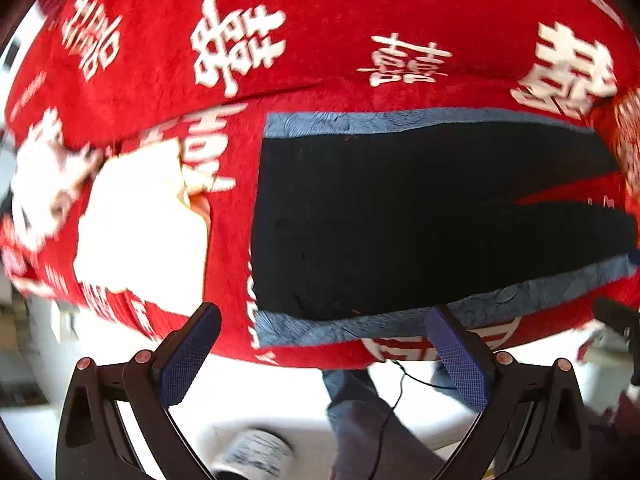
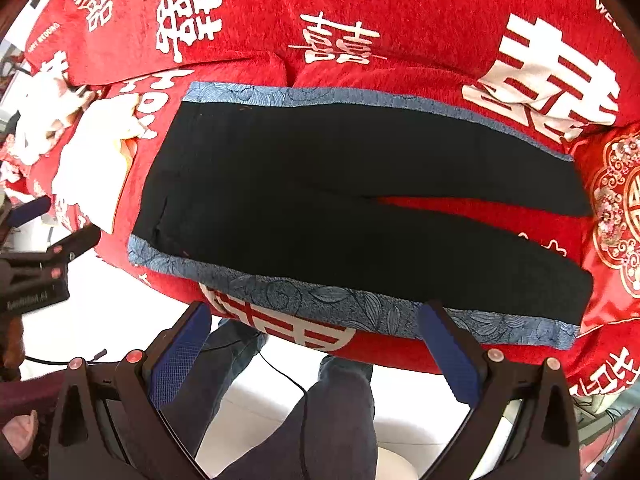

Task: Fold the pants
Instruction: 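Lower both tools and pinch the grey waistband edge of the trousers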

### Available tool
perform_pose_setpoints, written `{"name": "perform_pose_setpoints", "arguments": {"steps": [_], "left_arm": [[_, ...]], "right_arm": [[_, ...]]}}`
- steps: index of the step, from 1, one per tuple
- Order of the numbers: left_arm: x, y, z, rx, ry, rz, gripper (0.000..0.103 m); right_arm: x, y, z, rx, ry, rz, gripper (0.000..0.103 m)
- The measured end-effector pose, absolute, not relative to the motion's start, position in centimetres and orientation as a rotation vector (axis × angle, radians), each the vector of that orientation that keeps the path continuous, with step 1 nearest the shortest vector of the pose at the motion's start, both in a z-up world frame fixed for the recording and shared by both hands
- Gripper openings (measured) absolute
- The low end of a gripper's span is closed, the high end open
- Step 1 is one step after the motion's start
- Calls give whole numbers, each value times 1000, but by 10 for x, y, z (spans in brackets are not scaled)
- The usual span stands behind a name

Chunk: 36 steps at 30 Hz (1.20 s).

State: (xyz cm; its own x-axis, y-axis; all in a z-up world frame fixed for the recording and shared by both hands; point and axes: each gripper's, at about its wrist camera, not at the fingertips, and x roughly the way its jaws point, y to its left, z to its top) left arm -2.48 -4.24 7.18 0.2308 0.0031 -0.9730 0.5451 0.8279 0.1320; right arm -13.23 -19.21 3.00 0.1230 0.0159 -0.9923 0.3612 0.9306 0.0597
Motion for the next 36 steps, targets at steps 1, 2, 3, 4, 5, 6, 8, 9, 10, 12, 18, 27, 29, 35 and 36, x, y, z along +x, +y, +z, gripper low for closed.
{"name": "perform_pose_setpoints", "arguments": {"steps": [1, 2, 3, 4, 5, 6, 8, 9, 10, 12, 18, 27, 29, 35, 36], "left_arm": [[-27, -39, 71, 470, 1315, -368, 103], [-30, -36, 69, 437, 1332, -342, 103], [-33, -34, 68, 417, 1341, -331, 103], [-38, -30, 66, 383, 1353, -309, 103], [-43, -26, 64, 362, 1359, -289, 103], [-48, -22, 61, 343, 1370, -270, 103], [-56, -14, 55, 312, 1404, -249, 103], [-59, -9, 53, 297, 1415, -246, 103], [-60, -6, 50, 287, 1422, -245, 103], [-59, 3, 42, 271, 1426, -258, 103], [-38, 30, -12, 172, 1474, -315, 103], [-25, 85, -92, -111, 1518, -379, 103], [-21, 91, -105, -193, 1523, -407, 103], [-9, 88, -133, -269, 1530, -453, 103], [-8, 87, -138, -292, 1541, -452, 103]], "right_arm": [[-137, -197, 29, 328, 1430, -244, 103], [-142, -201, 28, 342, 1429, -230, 103], [-146, -205, 26, 361, 1429, -214, 103], [-151, -210, 23, 388, 1427, -195, 103], [-155, -214, 20, 422, 1422, -173, 103], [-159, -217, 15, 457, 1418, -150, 103], [-165, -220, 5, 538, 1416, -102, 103], [-168, -220, -1, 596, 1417, -72, 103], [-170, -218, -6, 650, 1409, -47, 103], [-172, -213, -13, 737, 1372, -2, 103], [-166, -180, -61, 887, 1350, 3, 103], [-159, -126, -180, 1139, 1299, 49, 103], [-158, -126, -197, 1179, 1247, 39, 102], [-173, -150, -222, 1292, 1098, -14, 100], [-178, -154, -225, 1325, 1074, -10, 98]]}}
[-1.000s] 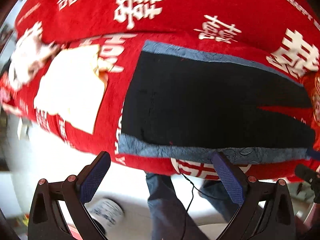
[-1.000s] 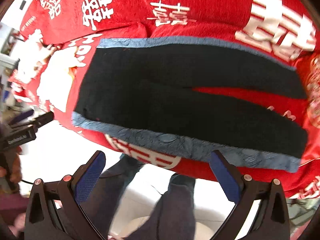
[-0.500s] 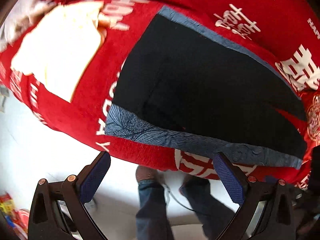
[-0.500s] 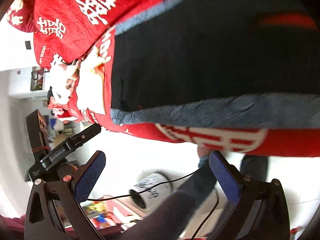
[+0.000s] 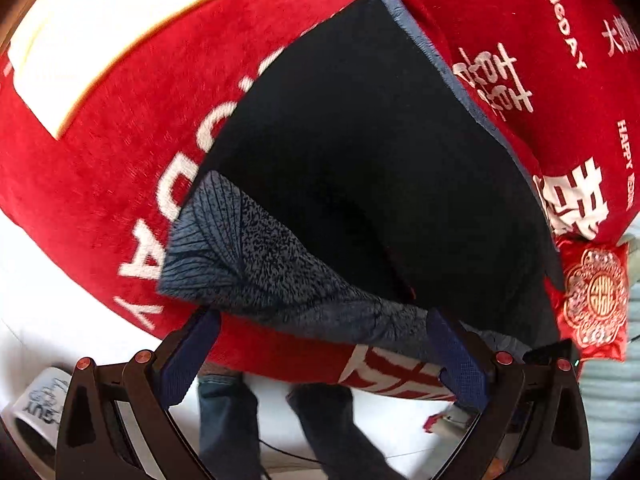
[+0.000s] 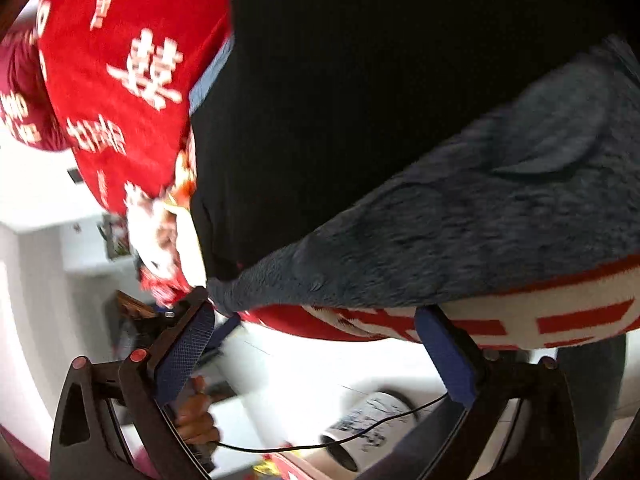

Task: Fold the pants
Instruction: 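Lower both tools and pinch the grey waistband edge of the trousers, then lift the waistband with both tools and fold it over toward the legs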

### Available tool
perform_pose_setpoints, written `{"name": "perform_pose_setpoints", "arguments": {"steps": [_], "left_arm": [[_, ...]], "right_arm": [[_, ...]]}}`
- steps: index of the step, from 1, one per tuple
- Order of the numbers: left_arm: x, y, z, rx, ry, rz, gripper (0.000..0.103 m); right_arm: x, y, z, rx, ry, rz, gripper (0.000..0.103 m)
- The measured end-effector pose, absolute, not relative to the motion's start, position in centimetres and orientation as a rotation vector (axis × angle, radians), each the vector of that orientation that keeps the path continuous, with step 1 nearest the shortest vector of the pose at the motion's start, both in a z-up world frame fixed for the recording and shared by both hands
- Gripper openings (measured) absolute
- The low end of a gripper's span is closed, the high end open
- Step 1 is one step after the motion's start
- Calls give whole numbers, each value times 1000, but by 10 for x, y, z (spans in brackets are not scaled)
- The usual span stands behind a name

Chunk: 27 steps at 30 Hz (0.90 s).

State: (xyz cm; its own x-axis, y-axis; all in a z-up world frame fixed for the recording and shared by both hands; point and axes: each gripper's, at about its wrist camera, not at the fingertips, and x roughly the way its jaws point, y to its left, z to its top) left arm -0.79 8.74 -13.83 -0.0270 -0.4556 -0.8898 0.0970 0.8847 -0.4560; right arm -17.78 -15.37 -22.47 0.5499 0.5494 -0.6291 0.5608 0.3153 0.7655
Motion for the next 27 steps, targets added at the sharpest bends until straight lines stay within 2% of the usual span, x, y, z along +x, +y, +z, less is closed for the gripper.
{"name": "perform_pose_setpoints", "arguments": {"steps": [3, 5, 8, 14, 16, 17, 19, 20, 21, 22, 27], "left_arm": [[-1, 88, -145, -353, 1572, -437, 102], [5, 84, -144, -373, 1565, -447, 97], [9, 81, -143, -364, 1562, -456, 97], [11, 79, -144, -333, 1578, -473, 97], [12, 79, -144, -324, 1581, -458, 93], [12, 78, -143, -307, 1582, -443, 87], [12, 80, -142, -278, 1586, -416, 70], [13, 83, -141, -279, 1590, -412, 56], [14, 87, -141, -295, 1596, -420, 43], [16, 90, -140, -351, 1615, -442, 39], [26, 78, -111, -351, 1592, -453, 39]], "right_arm": [[-188, -165, -227, 1394, 1029, -19, 91], [-190, -169, -228, 1435, 1000, -22, 89], [-194, -175, -219, 1438, 945, -25, 72], [-226, -203, -208, 1428, 910, -129, 72], [-238, -214, -210, 1473, 863, -151, 71], [-240, -218, -214, 1511, 852, -150, 69], [-239, -221, -214, 1547, 837, -136, 42], [-239, -224, -212, 1543, 843, -135, 16], [-240, -228, -210, 1543, 844, -133, 6], [-239, -233, -205, 1541, 850, -125, 6], [-220, -249, -165, 1445, 924, -64, 6]]}}
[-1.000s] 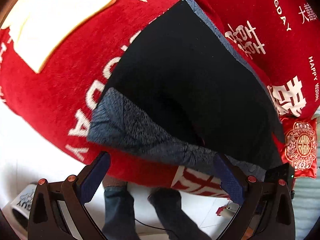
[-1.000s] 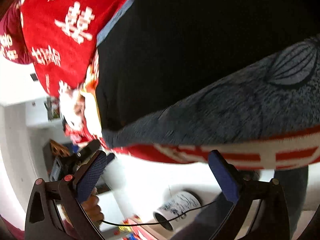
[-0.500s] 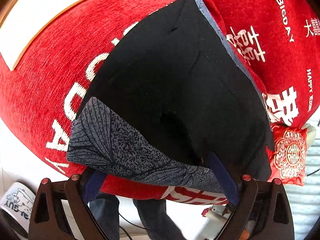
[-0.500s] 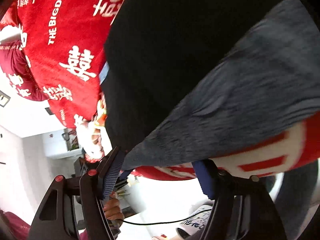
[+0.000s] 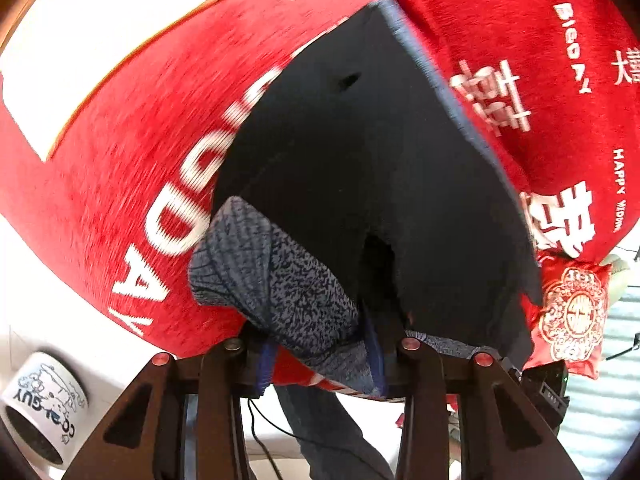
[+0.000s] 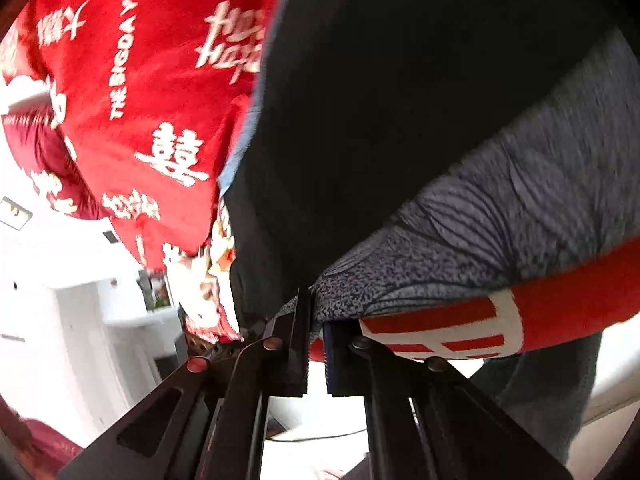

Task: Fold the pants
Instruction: 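Lift the waistband with both tools and fold it over toward the legs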

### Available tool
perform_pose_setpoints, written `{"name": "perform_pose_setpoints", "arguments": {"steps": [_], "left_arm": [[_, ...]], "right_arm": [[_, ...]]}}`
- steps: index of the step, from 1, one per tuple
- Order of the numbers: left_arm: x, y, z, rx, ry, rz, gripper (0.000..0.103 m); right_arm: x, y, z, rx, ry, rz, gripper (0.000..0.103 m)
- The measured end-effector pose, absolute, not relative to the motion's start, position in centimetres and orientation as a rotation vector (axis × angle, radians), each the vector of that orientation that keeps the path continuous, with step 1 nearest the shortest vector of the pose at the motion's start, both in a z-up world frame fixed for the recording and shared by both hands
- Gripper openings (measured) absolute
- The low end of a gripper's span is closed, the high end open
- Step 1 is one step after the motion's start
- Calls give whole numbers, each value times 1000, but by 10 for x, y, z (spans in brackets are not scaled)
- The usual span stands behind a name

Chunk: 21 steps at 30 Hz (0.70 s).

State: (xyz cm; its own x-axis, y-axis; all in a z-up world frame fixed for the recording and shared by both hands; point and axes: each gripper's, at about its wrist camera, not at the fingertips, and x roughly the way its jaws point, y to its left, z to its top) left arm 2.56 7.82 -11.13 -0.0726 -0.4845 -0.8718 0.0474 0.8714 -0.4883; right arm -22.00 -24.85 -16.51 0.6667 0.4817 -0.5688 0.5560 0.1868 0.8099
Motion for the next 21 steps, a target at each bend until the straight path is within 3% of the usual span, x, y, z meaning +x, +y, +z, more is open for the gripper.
{"name": "perform_pose_setpoints", "arguments": {"steps": [10, 18, 19, 21], "left_arm": [[120, -15, -36, -318, 1368, -527, 39], [211, -82, -78, -109, 1270, -409, 46], [221, -90, -96, -76, 1284, -369, 49], [230, -98, -122, -2, 1280, -256, 82]], "right_arm": [[-108, -331, -97, 1252, 945, 79, 6], [21, -392, -144, 1085, 1100, 112, 6], [33, -396, -155, 1068, 1122, 105, 6], [53, -400, -180, 1032, 1180, 78, 6]]}}
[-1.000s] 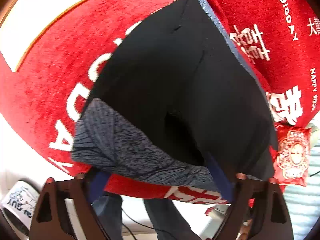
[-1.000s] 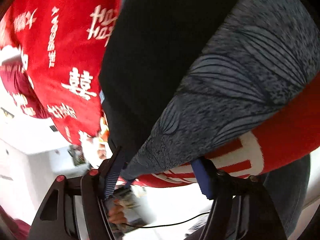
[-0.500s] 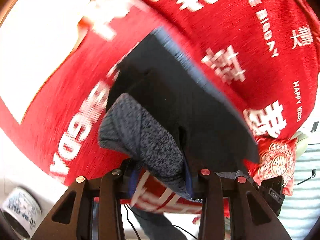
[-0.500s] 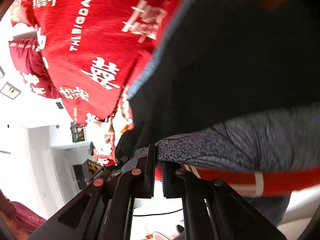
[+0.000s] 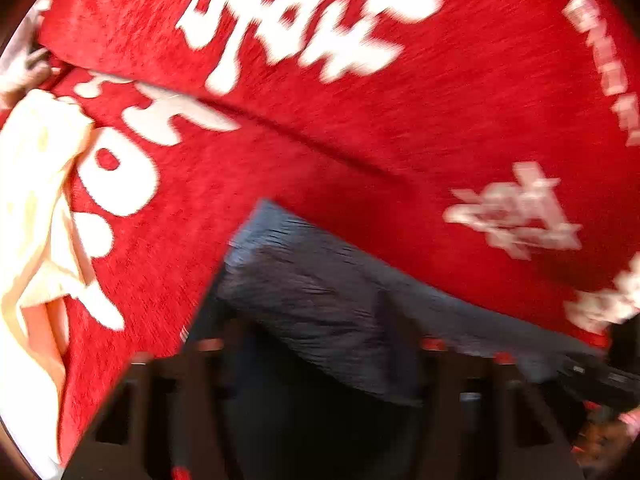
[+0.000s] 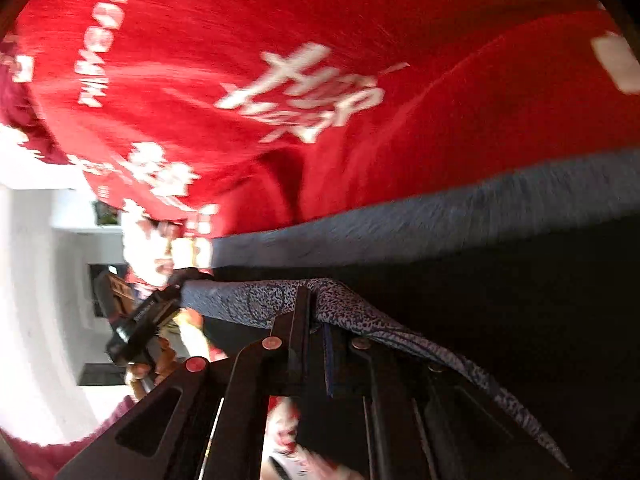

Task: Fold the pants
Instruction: 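Lift the waistband with both tools and fold it over toward the legs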

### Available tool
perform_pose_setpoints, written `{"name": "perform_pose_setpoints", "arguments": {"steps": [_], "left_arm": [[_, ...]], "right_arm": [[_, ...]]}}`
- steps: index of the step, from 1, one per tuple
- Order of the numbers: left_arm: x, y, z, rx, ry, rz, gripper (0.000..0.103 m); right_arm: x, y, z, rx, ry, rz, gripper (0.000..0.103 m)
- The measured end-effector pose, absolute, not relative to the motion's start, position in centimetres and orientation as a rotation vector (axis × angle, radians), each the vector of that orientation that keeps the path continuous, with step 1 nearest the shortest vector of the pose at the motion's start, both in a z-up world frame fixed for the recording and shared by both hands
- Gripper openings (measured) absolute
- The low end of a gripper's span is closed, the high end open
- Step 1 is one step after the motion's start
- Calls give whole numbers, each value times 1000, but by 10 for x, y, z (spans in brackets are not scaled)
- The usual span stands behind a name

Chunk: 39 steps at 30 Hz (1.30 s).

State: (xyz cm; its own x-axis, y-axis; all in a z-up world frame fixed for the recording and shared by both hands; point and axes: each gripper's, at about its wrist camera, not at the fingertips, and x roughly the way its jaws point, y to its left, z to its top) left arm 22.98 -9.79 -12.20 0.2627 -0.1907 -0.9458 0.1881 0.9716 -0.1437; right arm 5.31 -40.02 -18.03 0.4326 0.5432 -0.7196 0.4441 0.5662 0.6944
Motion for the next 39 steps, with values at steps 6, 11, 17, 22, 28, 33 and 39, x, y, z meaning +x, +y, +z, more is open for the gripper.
{"name": "perform_pose_setpoints", "arguments": {"steps": [6, 11, 17, 22, 28, 33, 39], "left_arm": [[233, -87, -114, -9, 1269, -171, 88], [206, -86, -62, 71, 1183, -195, 88], [187, -132, -99, 216, 1260, -291, 88], [193, -159, -135, 298, 1244, -200, 88], [171, -157, -113, 387, 1285, -211, 88], [135, -158, -86, 450, 1288, -284, 88], [85, -198, -71, 499, 1301, -504, 88]], "right_arm": [[55, -413, -193, 1073, 1212, 36, 19], [43, -389, -130, 882, 1149, 95, 66], [68, -342, -145, 692, 1259, 163, 51], [95, -360, -175, 697, 1279, 108, 51], [49, -433, -137, 843, 1087, -133, 66], [-11, -463, -120, 979, 1063, -121, 66], [-108, -456, -105, 1068, 1015, -184, 67]]}}
